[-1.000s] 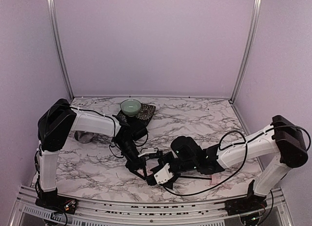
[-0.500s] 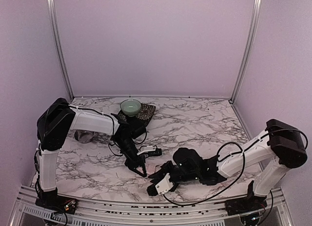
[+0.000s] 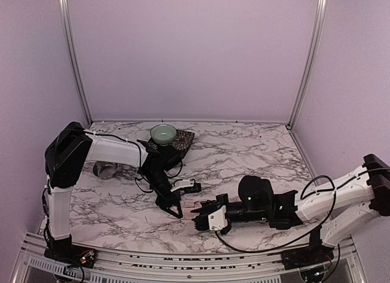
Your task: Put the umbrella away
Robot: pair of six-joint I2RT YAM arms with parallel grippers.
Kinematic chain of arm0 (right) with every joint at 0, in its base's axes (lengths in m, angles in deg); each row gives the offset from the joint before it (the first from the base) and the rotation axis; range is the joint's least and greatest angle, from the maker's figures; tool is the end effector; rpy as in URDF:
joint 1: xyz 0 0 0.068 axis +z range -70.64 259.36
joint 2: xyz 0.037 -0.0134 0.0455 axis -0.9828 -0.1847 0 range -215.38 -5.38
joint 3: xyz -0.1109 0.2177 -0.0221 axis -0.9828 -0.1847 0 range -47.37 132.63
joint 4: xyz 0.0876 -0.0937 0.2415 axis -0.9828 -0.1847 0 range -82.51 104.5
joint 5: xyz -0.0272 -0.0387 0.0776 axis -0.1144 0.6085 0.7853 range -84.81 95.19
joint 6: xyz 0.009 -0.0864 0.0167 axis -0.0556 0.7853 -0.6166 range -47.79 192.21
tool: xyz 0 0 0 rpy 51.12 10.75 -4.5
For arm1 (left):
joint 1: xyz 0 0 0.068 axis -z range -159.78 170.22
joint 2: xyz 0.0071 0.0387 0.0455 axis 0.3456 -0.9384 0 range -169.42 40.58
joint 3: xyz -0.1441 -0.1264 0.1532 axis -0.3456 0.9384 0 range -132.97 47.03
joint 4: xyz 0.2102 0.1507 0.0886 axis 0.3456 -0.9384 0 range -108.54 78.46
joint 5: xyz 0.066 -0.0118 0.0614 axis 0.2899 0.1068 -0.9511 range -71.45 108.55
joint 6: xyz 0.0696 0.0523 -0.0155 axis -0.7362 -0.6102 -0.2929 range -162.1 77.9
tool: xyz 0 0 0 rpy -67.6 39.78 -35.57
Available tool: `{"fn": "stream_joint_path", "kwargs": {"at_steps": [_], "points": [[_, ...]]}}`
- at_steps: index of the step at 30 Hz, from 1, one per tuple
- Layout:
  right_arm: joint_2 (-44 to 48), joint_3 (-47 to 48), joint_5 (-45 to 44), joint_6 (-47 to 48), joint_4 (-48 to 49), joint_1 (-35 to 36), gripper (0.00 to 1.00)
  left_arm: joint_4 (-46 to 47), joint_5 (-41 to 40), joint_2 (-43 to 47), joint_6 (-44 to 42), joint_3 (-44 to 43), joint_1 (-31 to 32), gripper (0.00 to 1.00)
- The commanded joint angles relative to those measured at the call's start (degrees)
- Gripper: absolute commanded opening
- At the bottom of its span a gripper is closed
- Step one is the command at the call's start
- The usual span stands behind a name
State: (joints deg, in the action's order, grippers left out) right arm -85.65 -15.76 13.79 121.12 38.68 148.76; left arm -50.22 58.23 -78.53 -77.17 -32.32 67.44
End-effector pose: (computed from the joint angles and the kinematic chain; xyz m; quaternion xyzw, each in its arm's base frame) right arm 0.1063 0.3164 0.1288 -0.7408 0.3951 0.1581 0.5197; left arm 0.2335 -0.3263 0.0689 0.6416 0.6822 -0.3458 0.0585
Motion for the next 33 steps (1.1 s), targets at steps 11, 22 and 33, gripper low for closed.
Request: {"fn": "stream_joint_path", "kwargs": {"at_steps": [11, 22, 33], "points": [[5.35, 3.51, 5.18, -34.40, 2.68, -4.65, 0.33, 0.61, -7.54, -3.30, 4.10, -1.16, 0.06, 0.00], [-6.36, 10.83, -17.01, -9.01, -7.08, -2.29, 0.52, 0.11, -7.58, -3.35, 4.52, -1.07, 0.06, 0.00], [-11.88, 13.18, -12.78, -3.76, -11.97, -2.57, 0.36, -0.04, -7.73, -3.50, 4.39, -1.35, 0.06, 0.00]]}}
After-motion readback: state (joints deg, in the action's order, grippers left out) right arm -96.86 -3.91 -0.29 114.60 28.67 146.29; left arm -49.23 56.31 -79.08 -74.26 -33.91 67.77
